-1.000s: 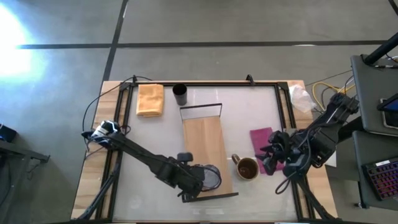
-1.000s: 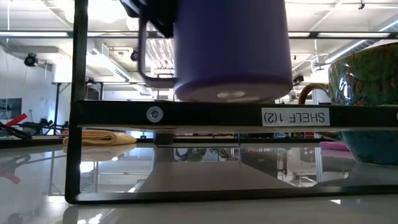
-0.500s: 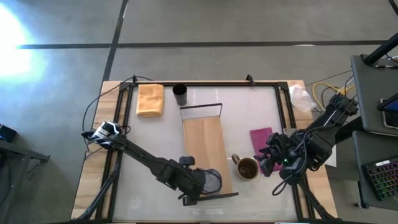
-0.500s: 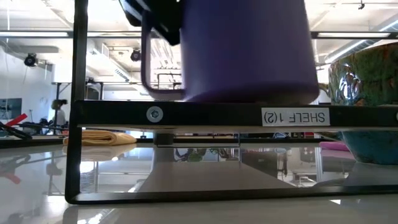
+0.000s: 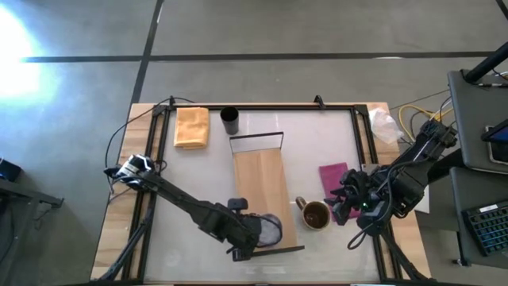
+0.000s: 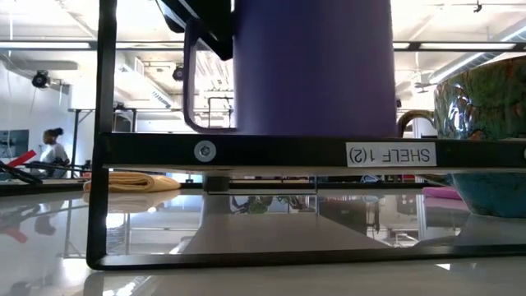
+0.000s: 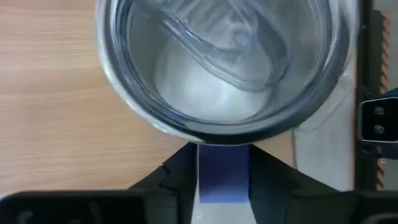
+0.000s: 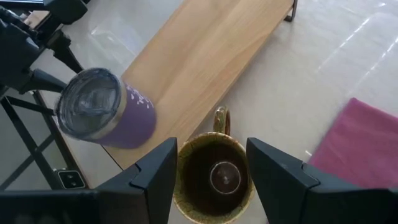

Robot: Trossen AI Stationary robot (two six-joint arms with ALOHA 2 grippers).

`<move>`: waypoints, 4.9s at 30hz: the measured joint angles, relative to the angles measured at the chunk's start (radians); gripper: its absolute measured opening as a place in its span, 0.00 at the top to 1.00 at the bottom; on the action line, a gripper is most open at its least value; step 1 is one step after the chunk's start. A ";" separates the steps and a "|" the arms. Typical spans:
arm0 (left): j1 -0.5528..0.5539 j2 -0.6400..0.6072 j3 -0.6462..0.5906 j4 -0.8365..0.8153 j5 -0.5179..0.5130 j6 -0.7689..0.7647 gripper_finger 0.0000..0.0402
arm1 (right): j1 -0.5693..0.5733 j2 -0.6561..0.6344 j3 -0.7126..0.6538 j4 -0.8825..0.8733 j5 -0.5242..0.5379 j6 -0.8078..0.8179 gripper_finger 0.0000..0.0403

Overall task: Stack small to large cups/mugs on shelf
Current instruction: Put the purple mug on the shelf, then put the green mug on the shelf

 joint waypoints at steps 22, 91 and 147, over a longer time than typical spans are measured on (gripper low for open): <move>0.003 -0.160 0.036 -0.115 -0.060 0.013 0.70 | -0.017 -0.045 0.008 -0.041 0.044 0.000 0.54; 0.511 0.304 0.225 0.463 0.660 1.020 0.70 | -0.380 -0.326 -0.021 -0.077 0.365 0.133 0.54; 0.532 0.112 0.220 0.205 0.305 0.829 0.91 | -0.402 -0.354 0.008 -0.155 0.386 0.074 0.54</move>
